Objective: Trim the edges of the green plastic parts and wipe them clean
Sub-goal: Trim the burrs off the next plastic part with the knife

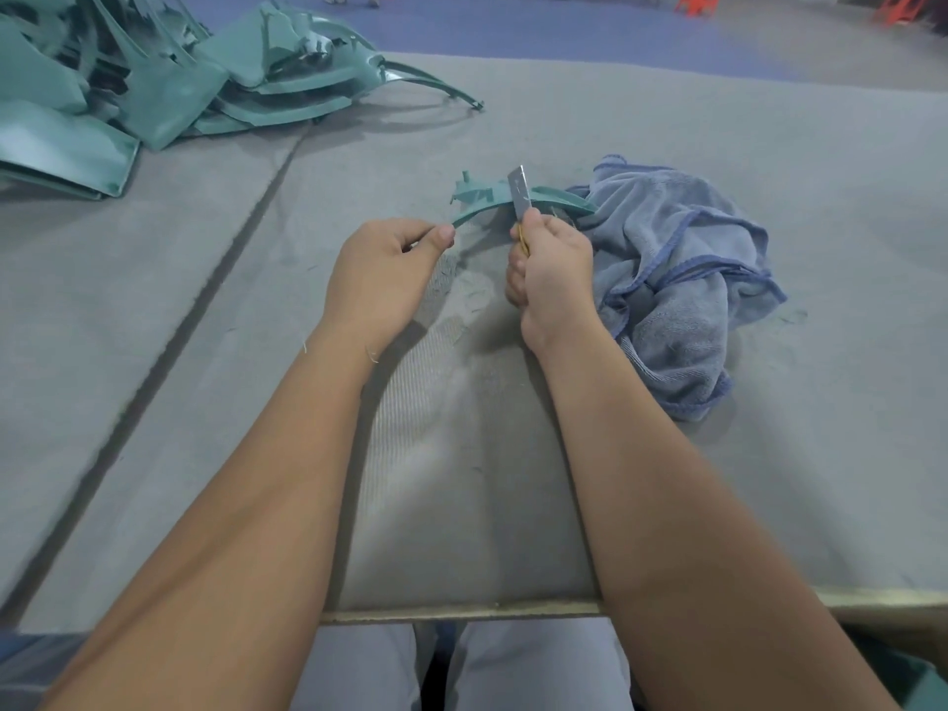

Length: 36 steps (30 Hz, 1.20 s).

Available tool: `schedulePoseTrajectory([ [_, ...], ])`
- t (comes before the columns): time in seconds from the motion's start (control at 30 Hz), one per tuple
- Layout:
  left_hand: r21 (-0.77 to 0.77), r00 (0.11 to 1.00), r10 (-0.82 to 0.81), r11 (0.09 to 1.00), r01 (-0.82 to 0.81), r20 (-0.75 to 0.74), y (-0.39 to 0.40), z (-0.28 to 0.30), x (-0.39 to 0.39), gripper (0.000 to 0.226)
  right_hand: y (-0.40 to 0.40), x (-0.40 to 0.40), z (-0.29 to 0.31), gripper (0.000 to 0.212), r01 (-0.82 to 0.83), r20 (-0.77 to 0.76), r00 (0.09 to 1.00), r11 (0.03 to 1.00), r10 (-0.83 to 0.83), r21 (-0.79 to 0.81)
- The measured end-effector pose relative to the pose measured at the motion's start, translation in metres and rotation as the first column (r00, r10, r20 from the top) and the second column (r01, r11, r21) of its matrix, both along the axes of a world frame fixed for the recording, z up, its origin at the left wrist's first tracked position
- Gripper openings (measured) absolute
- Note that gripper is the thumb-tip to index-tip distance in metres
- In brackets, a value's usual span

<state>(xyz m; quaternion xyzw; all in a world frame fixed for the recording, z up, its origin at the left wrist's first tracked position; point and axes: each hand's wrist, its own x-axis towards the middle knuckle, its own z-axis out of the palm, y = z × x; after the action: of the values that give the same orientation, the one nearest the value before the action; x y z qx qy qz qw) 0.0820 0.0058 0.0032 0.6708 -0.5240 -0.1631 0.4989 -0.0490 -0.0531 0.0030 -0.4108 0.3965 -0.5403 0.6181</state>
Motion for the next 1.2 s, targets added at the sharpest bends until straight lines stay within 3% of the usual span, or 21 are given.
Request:
schedulePoseTrajectory([
  [0.13,-0.032,0.98,0.09,0.996,-0.085,0.18,0.009,0.006,0.014,0.039,0.004,0.0,0.001,0.031,-0.13,-0.091,0.988,0.99,0.125,-0.052],
  [0.23,-0.035,0.9,0.148,0.989,-0.146,0.41,0.009,0.009,0.019,0.029,0.009,0.003,0.0,0.031,-0.238,-0.239,0.95,0.963,0.204,-0.124],
  [0.37,-0.086,0.843,0.148,0.989,-0.121,0.517,0.004,0.01,0.009,0.034,0.014,0.007,-0.001,0.03,-0.304,-0.331,0.915,0.933,0.23,-0.193],
  [0.47,-0.12,0.771,0.181,0.983,-0.136,0.611,0.0,0.01,0.002,0.022,0.015,0.007,0.0,0.029,-0.326,-0.377,0.898,0.918,0.226,-0.225],
  [0.67,-0.055,0.869,0.127,0.992,-0.114,0.479,-0.002,0.015,0.004,0.027,0.014,0.008,0.0,0.03,-0.371,-0.385,0.878,0.911,0.283,-0.177],
  [0.77,0.022,0.979,0.019,0.999,-0.024,0.204,0.0,0.018,0.007,0.026,0.013,0.008,0.001,0.031,-0.363,-0.363,0.889,0.913,0.279,-0.187],
  [0.87,0.018,0.998,-0.058,0.998,0.058,0.013,0.001,0.021,0.005,0.026,0.013,0.008,0.002,0.03,-0.343,-0.331,0.906,0.915,0.263,-0.212],
  [1.03,-0.033,0.994,-0.108,0.994,0.107,-0.012,0.001,0.019,0.007,0.023,0.015,0.012,0.002,0.033,-0.234,-0.383,0.917,0.926,0.109,-0.298],
  [1.2,-0.056,1.0,-0.03,0.998,0.029,-0.007,-0.001,0.017,0.0,0.035,0.017,0.017,0.002,0.033,-0.107,-0.424,0.904,0.932,-0.053,-0.345],
])
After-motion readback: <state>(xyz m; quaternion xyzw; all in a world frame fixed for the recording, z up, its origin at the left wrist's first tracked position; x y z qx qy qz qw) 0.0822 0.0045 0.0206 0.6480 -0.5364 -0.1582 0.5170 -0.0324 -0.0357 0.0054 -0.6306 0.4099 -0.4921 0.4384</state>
